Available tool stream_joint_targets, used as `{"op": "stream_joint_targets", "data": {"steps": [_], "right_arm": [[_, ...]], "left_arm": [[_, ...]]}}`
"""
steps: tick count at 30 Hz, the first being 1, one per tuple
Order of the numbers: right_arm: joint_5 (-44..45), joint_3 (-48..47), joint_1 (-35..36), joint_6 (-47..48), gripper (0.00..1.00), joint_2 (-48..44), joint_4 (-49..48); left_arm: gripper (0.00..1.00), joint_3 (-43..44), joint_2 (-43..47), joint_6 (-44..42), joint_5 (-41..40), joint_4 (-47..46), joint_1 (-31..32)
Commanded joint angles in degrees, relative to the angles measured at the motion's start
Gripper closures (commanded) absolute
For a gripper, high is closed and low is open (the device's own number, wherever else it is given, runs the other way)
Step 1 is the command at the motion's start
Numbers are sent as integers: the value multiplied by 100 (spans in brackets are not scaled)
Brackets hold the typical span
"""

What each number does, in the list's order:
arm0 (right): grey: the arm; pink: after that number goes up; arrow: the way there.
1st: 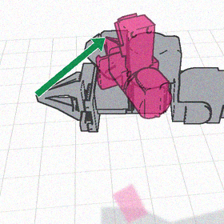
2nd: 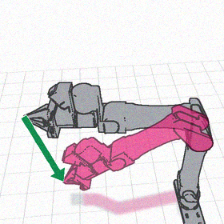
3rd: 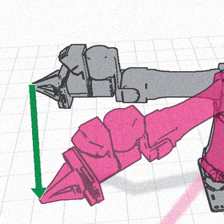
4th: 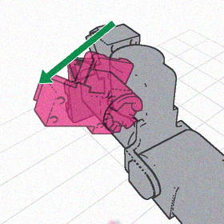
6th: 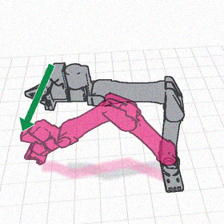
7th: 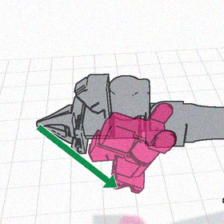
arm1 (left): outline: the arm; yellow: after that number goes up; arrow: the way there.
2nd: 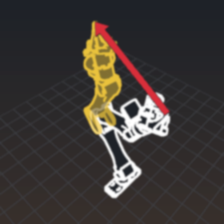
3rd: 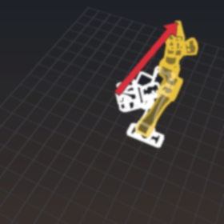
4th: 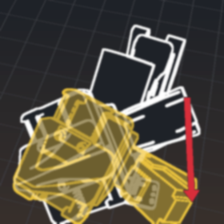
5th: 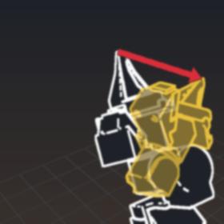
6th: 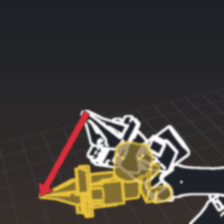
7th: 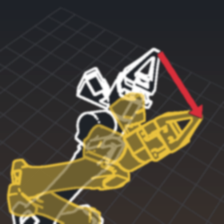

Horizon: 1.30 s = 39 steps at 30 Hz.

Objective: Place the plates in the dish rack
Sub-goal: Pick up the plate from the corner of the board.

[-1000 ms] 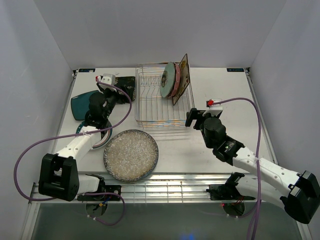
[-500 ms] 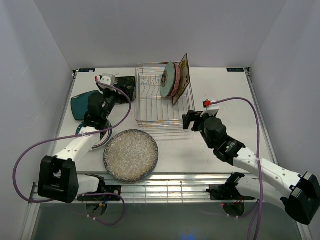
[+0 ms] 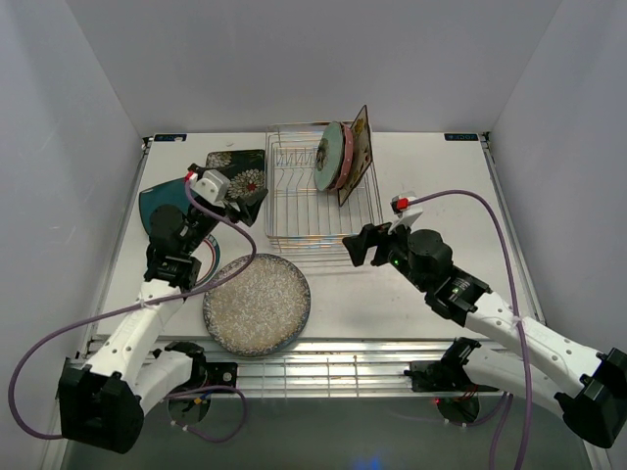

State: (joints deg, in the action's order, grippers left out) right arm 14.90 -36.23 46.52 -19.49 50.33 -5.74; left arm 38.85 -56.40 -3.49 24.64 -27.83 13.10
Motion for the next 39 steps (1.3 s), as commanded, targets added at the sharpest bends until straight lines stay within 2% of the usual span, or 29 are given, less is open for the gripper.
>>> {"op": "stream_joint_targets", "data": {"steps": [1, 6, 10, 12, 16, 20, 28, 39], "right_arm": [[-619, -60, -3, -178, 10, -84, -226], [-716, -139, -3, -686, 10, 56, -165], [-891, -121, -3, -1127, 10, 328, -252], [-1084, -130, -3, -1259, 10, 460, -357], [-1436, -253, -3, -1680, 10, 916, -428], [-1972, -34, -3, -2076, 10, 1102, -813], [-2078, 853, -3, -2577, 10, 918, -1473], [-2263, 995, -3, -2718, 9, 1216, -1772]], "left_arm": [[2, -36, 470, -828, 322, 532, 8], [2, -166, 1235, -1540, 313, 1647, 17], [2, -247, 1860, -1760, 128, 2430, 17], [2, -124, 1922, -1909, 189, 3148, 8], [2, 148, 1949, -2471, 427, 3863, 17], [2, 797, 1729, -2744, 480, 4837, 17], [2, 914, 2010, -2710, -20, 5200, 26], [2, 1203, 2134, -2157, -1119, 5736, 34]]}}
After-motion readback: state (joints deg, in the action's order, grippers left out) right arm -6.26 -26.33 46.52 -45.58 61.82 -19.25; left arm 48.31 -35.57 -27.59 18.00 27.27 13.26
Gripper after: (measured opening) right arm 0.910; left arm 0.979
